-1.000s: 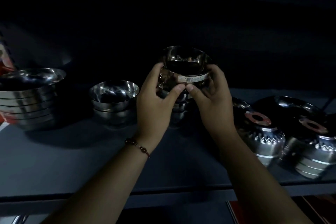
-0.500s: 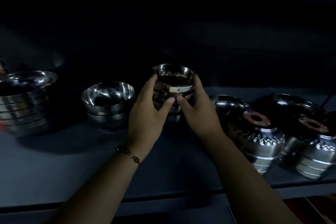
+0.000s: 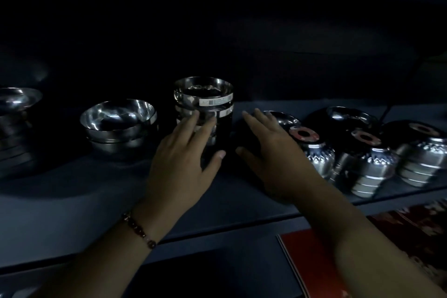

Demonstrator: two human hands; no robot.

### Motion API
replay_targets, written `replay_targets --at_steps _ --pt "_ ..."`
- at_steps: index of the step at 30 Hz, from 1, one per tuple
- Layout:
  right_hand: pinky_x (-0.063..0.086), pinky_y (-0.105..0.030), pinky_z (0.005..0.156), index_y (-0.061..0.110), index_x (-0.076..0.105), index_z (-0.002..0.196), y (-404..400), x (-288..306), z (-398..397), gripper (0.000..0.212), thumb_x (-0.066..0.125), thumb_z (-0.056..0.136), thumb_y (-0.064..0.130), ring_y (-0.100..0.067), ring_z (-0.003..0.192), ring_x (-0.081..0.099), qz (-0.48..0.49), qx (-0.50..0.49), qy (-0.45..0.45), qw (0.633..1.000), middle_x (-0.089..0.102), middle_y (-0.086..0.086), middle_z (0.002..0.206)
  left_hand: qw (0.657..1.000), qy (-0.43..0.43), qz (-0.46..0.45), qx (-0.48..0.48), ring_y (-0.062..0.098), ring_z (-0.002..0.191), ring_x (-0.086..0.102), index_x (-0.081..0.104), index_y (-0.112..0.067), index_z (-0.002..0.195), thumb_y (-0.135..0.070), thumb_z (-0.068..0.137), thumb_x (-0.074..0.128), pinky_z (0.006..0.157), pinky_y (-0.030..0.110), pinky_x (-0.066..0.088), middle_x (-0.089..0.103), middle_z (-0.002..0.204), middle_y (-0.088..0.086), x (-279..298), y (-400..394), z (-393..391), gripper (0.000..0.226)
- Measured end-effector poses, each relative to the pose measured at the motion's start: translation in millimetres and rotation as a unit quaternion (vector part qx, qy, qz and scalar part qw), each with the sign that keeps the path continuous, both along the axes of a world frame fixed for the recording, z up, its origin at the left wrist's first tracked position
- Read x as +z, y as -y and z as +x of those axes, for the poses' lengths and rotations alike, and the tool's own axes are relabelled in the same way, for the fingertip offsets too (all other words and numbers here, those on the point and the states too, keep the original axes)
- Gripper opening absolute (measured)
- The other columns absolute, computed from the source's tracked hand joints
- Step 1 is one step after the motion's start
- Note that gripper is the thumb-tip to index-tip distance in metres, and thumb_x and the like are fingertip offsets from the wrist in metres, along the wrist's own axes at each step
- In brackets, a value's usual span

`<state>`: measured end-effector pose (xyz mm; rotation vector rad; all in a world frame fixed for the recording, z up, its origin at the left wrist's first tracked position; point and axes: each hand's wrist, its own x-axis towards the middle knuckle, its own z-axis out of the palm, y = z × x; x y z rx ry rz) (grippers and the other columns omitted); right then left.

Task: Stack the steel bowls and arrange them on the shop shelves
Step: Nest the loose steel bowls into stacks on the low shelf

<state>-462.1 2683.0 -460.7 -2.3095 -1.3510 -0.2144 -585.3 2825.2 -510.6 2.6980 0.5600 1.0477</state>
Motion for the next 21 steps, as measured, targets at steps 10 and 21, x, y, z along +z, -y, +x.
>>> replay_targets --at_steps 10,21 --pt "0.037 -0.022 0.106 0.031 0.038 0.147 100 -19 28 0.063 0.062 0.089 0.041 -0.003 0.134 0.04 0.149 -0.068 -0.115 0.98 0.042 0.007 0.15 0.991 -0.072 -0.032 -0.11 0.022 0.153 0.013 0.012 -0.038 0.157 -0.065 0.092 0.041 0.12 0.042 0.019 0.005 0.168 -0.001 -8 66 34 0.076" --pt "0.04 -0.008 0.096 0.039 0.01 0.153 125 -46 39 0.088 0.07 0.088 0.031 0.018 0.114 0.047 0.183 -0.069 -0.277 0.941 0.042 0.037 0.125 0.977 -0.092 -0.116 -0.15 0.029 0.152 0.014 -0.018 -0.055 0.148 -0.07 0.083 0.056 0.115 0.05 0.029 -0.007 0.167 -0.003 -10 101 69 0.1"
